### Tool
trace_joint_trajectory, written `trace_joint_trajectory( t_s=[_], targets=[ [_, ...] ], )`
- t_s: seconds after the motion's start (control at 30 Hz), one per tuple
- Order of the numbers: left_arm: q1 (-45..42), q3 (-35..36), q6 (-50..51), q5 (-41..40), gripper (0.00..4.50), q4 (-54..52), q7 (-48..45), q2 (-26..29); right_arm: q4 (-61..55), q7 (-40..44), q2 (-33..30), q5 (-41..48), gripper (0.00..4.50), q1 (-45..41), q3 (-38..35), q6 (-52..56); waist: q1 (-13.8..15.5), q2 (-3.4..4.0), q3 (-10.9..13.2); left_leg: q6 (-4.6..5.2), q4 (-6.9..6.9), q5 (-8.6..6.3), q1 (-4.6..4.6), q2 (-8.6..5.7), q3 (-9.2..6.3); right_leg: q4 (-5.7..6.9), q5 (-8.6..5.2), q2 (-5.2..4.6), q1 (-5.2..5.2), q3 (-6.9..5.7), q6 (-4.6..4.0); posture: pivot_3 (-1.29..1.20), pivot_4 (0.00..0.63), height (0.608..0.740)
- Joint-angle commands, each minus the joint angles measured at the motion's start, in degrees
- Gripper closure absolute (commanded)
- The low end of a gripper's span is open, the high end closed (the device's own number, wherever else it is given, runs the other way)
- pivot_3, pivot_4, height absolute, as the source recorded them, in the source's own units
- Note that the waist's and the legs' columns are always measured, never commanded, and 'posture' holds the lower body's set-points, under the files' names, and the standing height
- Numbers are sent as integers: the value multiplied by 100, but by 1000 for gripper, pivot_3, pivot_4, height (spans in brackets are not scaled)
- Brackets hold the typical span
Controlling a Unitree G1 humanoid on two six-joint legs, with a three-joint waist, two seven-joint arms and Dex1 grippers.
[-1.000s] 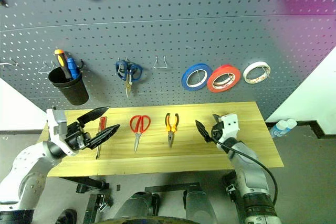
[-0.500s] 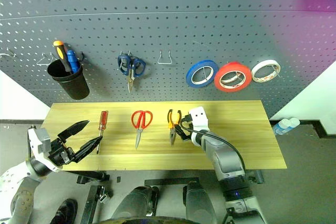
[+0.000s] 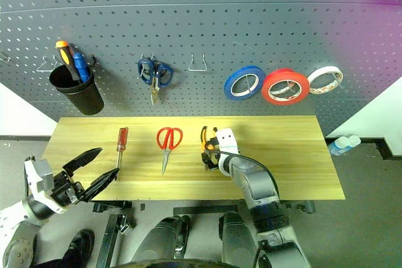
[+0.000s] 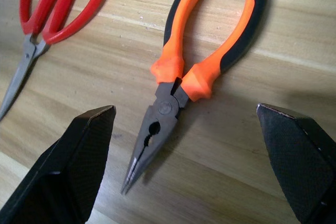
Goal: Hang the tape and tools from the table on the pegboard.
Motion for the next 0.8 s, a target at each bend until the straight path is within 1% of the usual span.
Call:
trace_joint_trajectory(
  t_s=[0.03, 0.1, 0.23, 0.37, 0.47, 0.6, 0.8],
  targets=[
    [39, 142, 68, -121, 0, -308, 97, 64, 59, -94, 212, 91, 16, -268, -103, 101, -1, -1, 14, 0, 0, 0, 0, 0, 0, 0, 0, 0, -1, 0, 0, 38, 248, 740],
    [47, 127, 86, -109, 0, -357, 121, 54, 174, -233, 317, 99, 16, -373, -236, 234, -1, 0, 20, 0, -2, 0, 0, 0, 0, 2, 0, 1, -4, 0, 0, 40, 246, 740],
    [10, 96, 148, -103, 0, -426, 182, 52, 249, -345, 374, -12, 16, -499, -133, 398, 1, 1, 24, 0, -6, 0, -7, 0, 0, 1, 0, 0, -11, -1, 0, 39, 246, 740],
    [0, 28, 175, -61, 0, -499, 238, 24, 458, -639, 566, 22, 16, -752, -385, 586, -12, 4, 29, -1, -8, 0, -8, -1, 0, 2, 1, -1, -15, -1, -1, 38, 247, 740],
    [-37, 5, 226, -65, 0, -547, 281, 23, 719, -829, 619, -104, 16, -964, -392, 592, -12, 5, 32, -2, -8, 1, -8, 0, 0, 5, 2, 0, -17, -1, -3, 39, 249, 740],
    [-72, -10, 273, -58, 0, -589, 320, 24, 996, -1027, 858, -32, 16, -1256, -558, 604, -18, 5, 32, -2, -11, 1, -10, -1, 0, 4, 2, 0, -19, -2, -3, 46, 247, 740],
    [-61, -15, 300, -60, 0, -659, 383, 22, 1283, -1175, 934, -119, 16, -1401, -585, 579, -10, 7, 34, -2, -13, 1, -13, -2, 0, 4, 3, -1, -23, -2, -3, 51, 250, 740]
  ],
)
